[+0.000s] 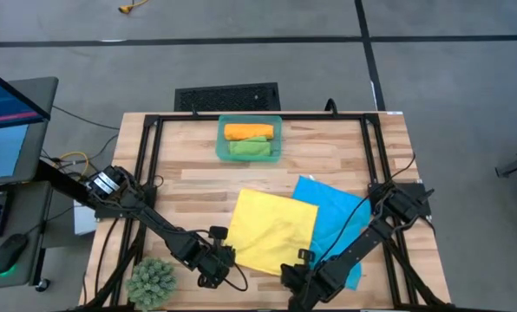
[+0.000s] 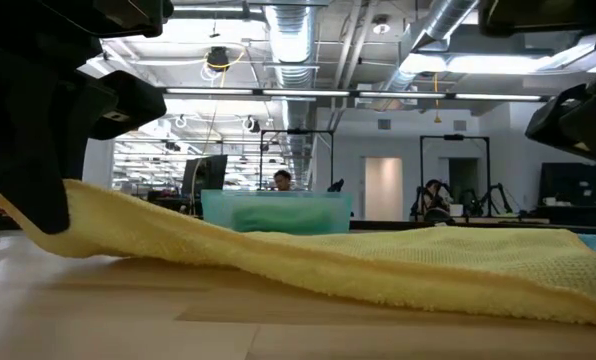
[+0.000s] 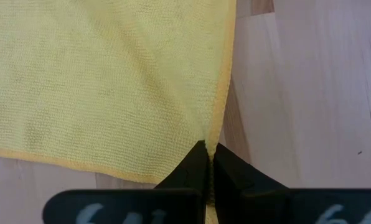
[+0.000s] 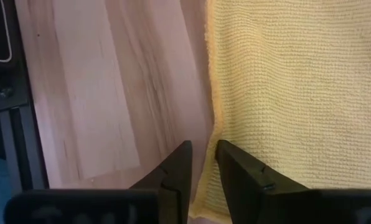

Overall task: Roll microfiber towels into tight, uniform cylinder then place into a basket
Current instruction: Fold the yellow towel

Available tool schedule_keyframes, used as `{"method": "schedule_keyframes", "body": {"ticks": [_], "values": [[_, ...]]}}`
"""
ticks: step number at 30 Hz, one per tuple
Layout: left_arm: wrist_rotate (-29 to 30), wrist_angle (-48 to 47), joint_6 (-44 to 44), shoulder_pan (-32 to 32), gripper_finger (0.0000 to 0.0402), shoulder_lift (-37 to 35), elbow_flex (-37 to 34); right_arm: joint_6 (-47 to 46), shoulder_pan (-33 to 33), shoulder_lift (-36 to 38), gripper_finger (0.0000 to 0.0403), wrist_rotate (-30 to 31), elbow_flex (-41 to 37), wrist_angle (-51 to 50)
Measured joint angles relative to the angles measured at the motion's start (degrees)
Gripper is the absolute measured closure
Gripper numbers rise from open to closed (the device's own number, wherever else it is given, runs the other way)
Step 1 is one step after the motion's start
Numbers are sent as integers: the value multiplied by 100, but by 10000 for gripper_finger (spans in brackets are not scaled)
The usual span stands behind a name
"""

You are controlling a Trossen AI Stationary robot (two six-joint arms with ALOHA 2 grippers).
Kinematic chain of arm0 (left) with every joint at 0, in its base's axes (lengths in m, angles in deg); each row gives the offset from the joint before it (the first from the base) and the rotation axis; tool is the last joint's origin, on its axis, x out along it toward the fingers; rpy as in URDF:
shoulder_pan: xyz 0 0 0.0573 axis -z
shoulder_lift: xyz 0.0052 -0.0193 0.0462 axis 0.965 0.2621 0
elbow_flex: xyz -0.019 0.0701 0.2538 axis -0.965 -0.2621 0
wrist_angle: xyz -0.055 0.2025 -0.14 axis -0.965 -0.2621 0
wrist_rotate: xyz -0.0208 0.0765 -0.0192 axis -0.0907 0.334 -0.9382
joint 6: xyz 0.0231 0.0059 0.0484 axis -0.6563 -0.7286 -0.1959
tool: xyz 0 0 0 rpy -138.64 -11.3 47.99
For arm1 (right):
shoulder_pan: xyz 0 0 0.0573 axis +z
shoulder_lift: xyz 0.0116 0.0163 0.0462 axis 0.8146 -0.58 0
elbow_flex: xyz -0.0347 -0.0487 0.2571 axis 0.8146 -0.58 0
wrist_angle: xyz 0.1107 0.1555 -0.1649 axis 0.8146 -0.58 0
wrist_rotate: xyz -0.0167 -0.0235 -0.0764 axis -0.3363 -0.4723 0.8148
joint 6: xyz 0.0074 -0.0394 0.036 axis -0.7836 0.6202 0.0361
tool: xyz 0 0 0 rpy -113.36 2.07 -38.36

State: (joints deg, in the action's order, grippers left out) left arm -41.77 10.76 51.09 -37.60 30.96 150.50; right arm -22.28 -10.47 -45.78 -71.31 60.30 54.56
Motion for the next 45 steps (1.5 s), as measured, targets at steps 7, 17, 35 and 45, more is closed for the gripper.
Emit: {"method": "schedule_keyframes", "body": {"ticks": [7, 17, 35, 45], "values": [[1, 0, 0, 0, 401, 0, 0, 267, -2, -68, 300, -416, 561, -396], [3, 2, 2, 0, 401, 0, 0, 344, 3, -52, 300, -217, 866, -917], [5, 1, -10, 0, 401, 0, 0, -273, -26, 8, 307, -282, -4, -125], [485, 1, -539, 0, 401, 0, 0, -282, -93, 3, 387, 302, -192, 123]]}}
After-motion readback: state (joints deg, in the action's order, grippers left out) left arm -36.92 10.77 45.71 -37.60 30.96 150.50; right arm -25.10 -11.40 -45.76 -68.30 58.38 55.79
